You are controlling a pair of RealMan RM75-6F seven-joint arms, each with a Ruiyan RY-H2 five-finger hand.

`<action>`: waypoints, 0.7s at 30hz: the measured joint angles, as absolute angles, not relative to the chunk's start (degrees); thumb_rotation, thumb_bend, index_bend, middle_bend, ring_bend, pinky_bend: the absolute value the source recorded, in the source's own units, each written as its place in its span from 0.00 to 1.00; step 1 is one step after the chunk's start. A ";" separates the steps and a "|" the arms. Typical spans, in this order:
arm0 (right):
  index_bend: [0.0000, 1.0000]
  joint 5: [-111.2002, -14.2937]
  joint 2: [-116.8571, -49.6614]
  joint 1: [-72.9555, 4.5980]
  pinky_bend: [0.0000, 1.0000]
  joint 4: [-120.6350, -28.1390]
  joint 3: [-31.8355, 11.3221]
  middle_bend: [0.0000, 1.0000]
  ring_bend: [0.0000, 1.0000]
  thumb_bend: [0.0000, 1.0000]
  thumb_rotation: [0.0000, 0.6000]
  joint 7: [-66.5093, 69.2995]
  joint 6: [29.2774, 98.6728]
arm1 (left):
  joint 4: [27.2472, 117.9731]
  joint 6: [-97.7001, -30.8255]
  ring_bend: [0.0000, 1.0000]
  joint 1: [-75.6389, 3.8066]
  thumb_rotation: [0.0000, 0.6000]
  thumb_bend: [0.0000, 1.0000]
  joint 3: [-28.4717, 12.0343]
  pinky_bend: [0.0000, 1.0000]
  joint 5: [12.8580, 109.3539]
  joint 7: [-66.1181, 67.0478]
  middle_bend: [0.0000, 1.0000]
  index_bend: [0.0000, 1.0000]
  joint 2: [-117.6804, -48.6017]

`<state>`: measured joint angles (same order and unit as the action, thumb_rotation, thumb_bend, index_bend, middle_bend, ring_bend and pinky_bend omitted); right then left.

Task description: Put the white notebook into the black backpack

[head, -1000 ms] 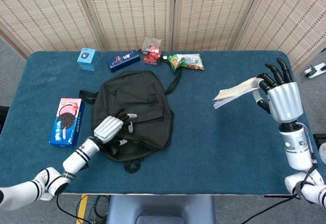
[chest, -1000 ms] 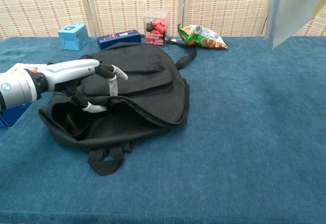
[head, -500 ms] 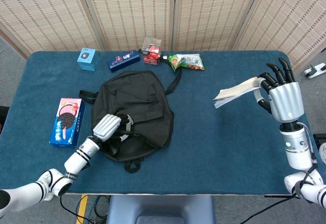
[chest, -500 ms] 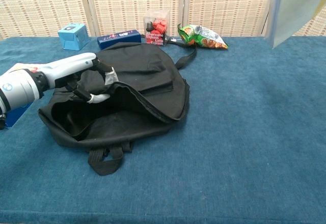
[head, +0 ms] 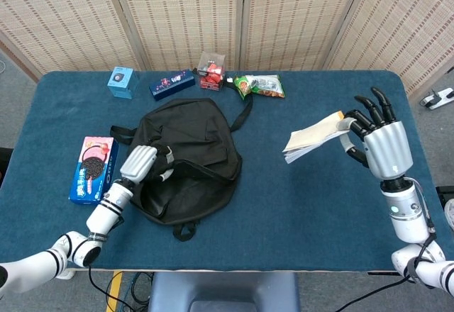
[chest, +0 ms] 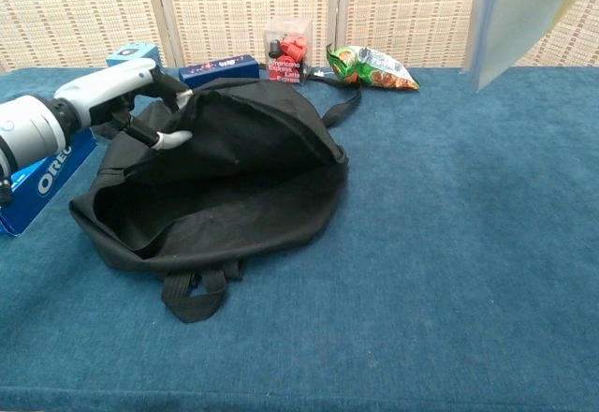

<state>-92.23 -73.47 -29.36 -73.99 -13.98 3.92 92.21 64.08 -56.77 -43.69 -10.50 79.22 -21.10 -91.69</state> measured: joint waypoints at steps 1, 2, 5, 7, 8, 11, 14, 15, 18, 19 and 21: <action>0.75 -92.84 -73.32 -29.41 0.08 -74.89 -13.90 0.47 0.20 0.37 1.00 4.09 92.52 | 64.48 -56.25 0.40 -43.79 1.00 0.55 -11.07 0.12 78.26 -20.79 0.48 0.86 -91.38; 0.75 -93.67 -73.11 -29.51 0.08 -76.17 -13.84 0.47 0.21 0.37 1.00 4.30 92.98 | 64.97 -55.45 0.40 -43.97 1.00 0.55 -11.83 0.12 76.93 -20.30 0.48 0.86 -90.99; 0.76 -95.78 -72.63 -29.89 0.08 -79.78 -13.79 0.47 0.21 0.37 1.00 4.78 94.02 | 65.88 -53.14 0.40 -44.69 1.00 0.55 -13.75 0.13 73.35 -18.51 0.47 0.85 -90.22; 0.76 -97.13 -72.43 -30.24 0.08 -82.15 -13.79 0.48 0.21 0.37 1.00 4.98 94.51 | 66.08 -51.75 0.40 -45.30 1.00 0.55 -14.89 0.13 71.06 -17.01 0.47 0.85 -90.00; 0.76 -98.02 -72.36 -30.55 0.08 -83.74 -13.80 0.48 0.21 0.37 1.00 5.04 94.72 | 66.07 -50.84 0.40 -45.76 1.00 0.55 -15.63 0.13 69.48 -15.96 0.47 0.85 -89.94; 0.76 -100.07 -72.33 -31.57 0.08 -87.50 -13.73 0.48 0.22 0.37 1.00 5.14 94.64 | 65.73 -48.35 0.40 -47.08 1.00 0.55 -17.45 0.13 65.42 -13.64 0.48 0.85 -89.96; 0.76 -101.37 -72.67 -32.96 0.08 -90.09 -13.49 0.48 0.22 0.37 1.00 5.11 93.02 | 64.94 -45.88 0.40 -48.65 1.00 0.55 -19.14 0.13 61.51 -11.42 0.47 0.85 -90.19; 0.76 -101.55 -72.86 -33.40 0.08 -90.55 -13.40 0.49 0.22 0.37 1.00 5.08 92.26 | 64.58 -45.27 0.40 -49.15 1.00 0.55 -19.61 0.13 60.46 -10.72 0.47 0.85 -90.31; 0.76 -101.83 -73.79 -35.01 0.08 -91.85 -13.06 0.49 0.22 0.37 1.00 4.99 89.17 | 63.13 -43.77 0.40 -50.78 1.00 0.55 -20.93 0.13 57.45 -8.40 0.48 0.85 -90.86; 0.76 -101.85 -74.16 -35.55 0.08 -92.11 -12.97 0.49 0.22 0.37 1.00 4.91 88.14 | 62.72 -43.44 0.40 -51.20 1.00 0.55 -21.26 0.13 56.66 -7.80 0.48 0.85 -91.04; 0.76 -101.76 -75.17 -36.85 0.08 -92.51 -12.76 0.49 0.22 0.37 1.00 4.76 85.64 | 61.98 -42.73 0.40 -52.08 1.00 0.55 -21.96 0.13 54.93 -6.62 0.47 0.85 -91.35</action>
<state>-101.76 -75.17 -36.85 -92.51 -12.76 4.76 85.64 61.98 -42.73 -52.08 -21.96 54.93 -6.62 -91.35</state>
